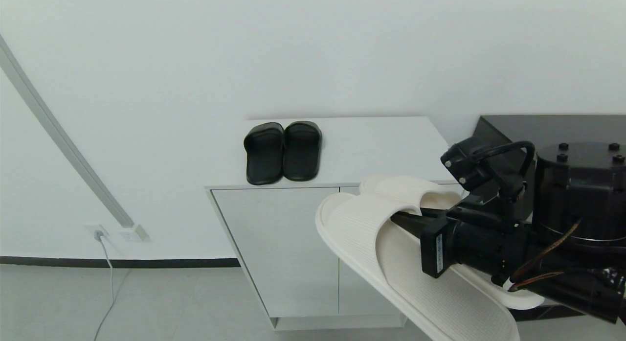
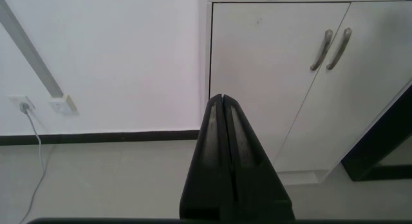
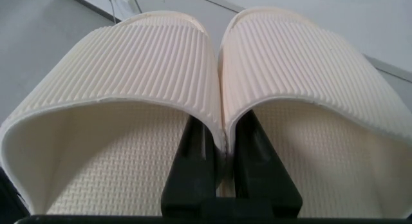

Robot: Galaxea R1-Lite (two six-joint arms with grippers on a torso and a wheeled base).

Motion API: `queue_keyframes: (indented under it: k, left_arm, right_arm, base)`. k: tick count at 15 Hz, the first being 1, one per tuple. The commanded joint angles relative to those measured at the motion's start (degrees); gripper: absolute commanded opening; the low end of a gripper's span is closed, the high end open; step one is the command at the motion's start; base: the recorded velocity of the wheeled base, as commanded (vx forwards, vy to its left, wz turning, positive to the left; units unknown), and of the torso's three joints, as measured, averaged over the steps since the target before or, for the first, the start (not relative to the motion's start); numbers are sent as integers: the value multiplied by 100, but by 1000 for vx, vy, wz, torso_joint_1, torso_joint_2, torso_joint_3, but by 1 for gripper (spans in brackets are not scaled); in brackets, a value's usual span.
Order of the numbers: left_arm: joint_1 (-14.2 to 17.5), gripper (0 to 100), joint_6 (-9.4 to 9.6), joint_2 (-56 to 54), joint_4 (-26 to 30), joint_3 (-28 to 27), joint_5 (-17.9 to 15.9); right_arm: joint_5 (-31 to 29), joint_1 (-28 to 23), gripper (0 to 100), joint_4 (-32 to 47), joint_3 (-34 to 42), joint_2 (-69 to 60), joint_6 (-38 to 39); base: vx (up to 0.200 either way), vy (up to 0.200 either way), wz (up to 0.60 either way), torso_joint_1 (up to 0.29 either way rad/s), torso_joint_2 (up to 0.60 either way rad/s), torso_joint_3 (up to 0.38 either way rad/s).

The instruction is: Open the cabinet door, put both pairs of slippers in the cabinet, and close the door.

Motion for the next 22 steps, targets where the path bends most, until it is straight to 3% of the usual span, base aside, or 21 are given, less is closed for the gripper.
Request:
queue_keyframes:
  k: [1,9,22]
  left_arm:
    - [5,0,-2,0,-1,0,2]
    - [5,0,7,9,-1,0,2]
    - [5,0,7,0,-1,0,2]
  right_arm:
    - [3,6,0,-3,48,-7,-14]
    - [20,15,0,6,100,19,-14]
    - [161,24,0,6,153,19,-22]
  base:
    - [0,0,0,0,0,0]
    - [0,0,0,-20,44,26]
    - [0,0,0,-201,513,305]
